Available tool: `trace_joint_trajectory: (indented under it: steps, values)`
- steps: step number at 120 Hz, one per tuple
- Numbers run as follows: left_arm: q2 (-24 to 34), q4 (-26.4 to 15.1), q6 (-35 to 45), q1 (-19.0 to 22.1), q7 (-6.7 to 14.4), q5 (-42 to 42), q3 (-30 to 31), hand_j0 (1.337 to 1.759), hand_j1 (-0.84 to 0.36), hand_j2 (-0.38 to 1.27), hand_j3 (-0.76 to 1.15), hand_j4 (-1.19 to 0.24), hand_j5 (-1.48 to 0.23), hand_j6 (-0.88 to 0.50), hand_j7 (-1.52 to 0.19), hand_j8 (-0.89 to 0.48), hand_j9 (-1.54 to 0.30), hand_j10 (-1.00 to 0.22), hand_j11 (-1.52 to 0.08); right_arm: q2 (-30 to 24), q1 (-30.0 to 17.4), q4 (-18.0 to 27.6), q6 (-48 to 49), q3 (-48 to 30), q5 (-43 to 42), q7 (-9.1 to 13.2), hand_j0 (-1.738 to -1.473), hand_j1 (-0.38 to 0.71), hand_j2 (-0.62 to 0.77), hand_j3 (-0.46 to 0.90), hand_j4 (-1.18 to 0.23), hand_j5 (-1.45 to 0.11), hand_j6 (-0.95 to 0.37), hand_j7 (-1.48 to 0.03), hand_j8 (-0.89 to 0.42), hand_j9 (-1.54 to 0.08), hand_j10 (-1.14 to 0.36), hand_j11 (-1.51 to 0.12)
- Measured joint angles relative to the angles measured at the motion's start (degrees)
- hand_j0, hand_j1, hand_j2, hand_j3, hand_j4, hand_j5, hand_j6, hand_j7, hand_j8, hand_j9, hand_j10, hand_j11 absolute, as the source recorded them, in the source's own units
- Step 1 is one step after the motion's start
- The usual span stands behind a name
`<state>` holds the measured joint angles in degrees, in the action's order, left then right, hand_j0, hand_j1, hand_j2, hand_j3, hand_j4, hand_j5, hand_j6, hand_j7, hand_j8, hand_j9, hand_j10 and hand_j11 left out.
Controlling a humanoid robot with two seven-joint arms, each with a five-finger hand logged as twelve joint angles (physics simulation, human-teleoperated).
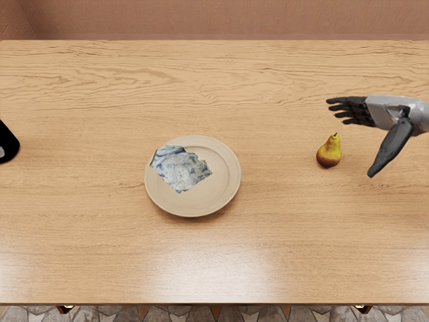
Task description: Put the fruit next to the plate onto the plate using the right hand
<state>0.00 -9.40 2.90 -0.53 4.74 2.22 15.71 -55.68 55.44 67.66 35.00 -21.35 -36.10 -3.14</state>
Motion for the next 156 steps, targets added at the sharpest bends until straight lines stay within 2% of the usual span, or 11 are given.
trace_joint_trajectory:
  steps: [12,39,57,65,81,102,116,156]
  values:
    - [0.0,0.0,0.0,0.0,0.0,0.0,0.0,1.658,0.35,0.0,0.0,0.0,0.0,0.0,0.0,0.0,0.0,0.0,0.0,0.68,-0.12,-3.25,0.0,-0.43,2.72,0.25,-1.658,-0.32,0.0,0.0,-0.03,-0.03,-0.03,-0.03,-0.03,-0.03,-0.03,-0.03]
    - [0.0,0.0,0.0,0.0,0.0,-0.01,0.0,1.658,0.35,0.0,0.0,0.0,0.0,0.0,0.0,0.0,0.0,0.0,0.0,6.37,0.0,-10.84,0.0,-0.75,4.31,0.36,-1.658,-0.32,0.0,0.0,-0.03,-0.03,-0.03,-0.03,-0.03,-0.03,-0.03,-0.03]
    - [0.0,0.0,0.0,0.0,0.0,0.0,0.0,1.658,0.35,0.0,0.0,0.0,0.0,0.0,0.0,0.0,0.0,0.0,0.0,8.33,0.17,-12.79,0.0,-0.81,4.49,-0.16,-1.658,-0.32,0.0,0.0,-0.03,-0.03,-0.03,-0.03,-0.03,-0.03,-0.03,-0.03]
    - [0.0,0.0,0.0,0.0,0.0,0.0,0.0,1.658,0.35,0.0,0.0,0.0,0.0,0.0,0.0,0.0,0.0,0.0,0.0,8.62,0.01,-12.72,0.0,-0.62,3.71,-2.43,-1.658,-0.32,0.0,0.0,-0.03,-0.03,-0.03,-0.03,-0.03,-0.03,-0.03,-0.03]
    - [0.0,0.0,0.0,0.0,0.0,-0.01,0.0,1.658,0.35,0.0,0.0,0.0,0.0,0.0,0.0,0.0,0.0,0.0,0.0,8.97,-0.33,-12.72,0.0,-0.2,-2.91,-9.42,-1.658,-0.32,0.0,0.0,-0.03,-0.03,-0.03,-0.03,-0.03,-0.03,-0.03,-0.03]
    - [0.0,0.0,0.0,0.0,0.0,-0.01,0.0,1.658,0.35,0.0,0.0,0.0,0.0,0.0,0.0,0.0,0.0,0.0,0.0,10.43,-3.44,-12.8,-0.01,-0.31,-7.21,-13.68,-1.658,-0.32,0.0,0.0,-0.03,-0.03,-0.03,-0.03,-0.03,-0.03,-0.03,-0.03]
    - [0.0,0.0,0.0,0.0,0.0,0.0,0.0,1.658,0.35,0.0,0.0,0.0,0.0,0.0,0.0,0.0,0.0,0.0,0.0,11.13,-4.63,-13.57,-0.01,-0.51,-7.21,-15.4,-1.658,-0.32,0.0,0.0,-0.03,-0.03,-0.03,-0.03,-0.03,-0.03,-0.03,-0.03]
    - [0.0,0.0,0.0,0.0,0.0,0.0,0.0,1.658,0.35,0.0,0.0,0.0,0.0,0.0,0.0,0.0,0.0,0.0,0.0,10.41,-6.99,-14.49,-0.92,0.04,-7.61,-17.94,-1.658,-0.32,0.0,0.0,-0.03,-0.03,-0.03,-0.03,-0.03,-0.03,-0.03,-0.03]
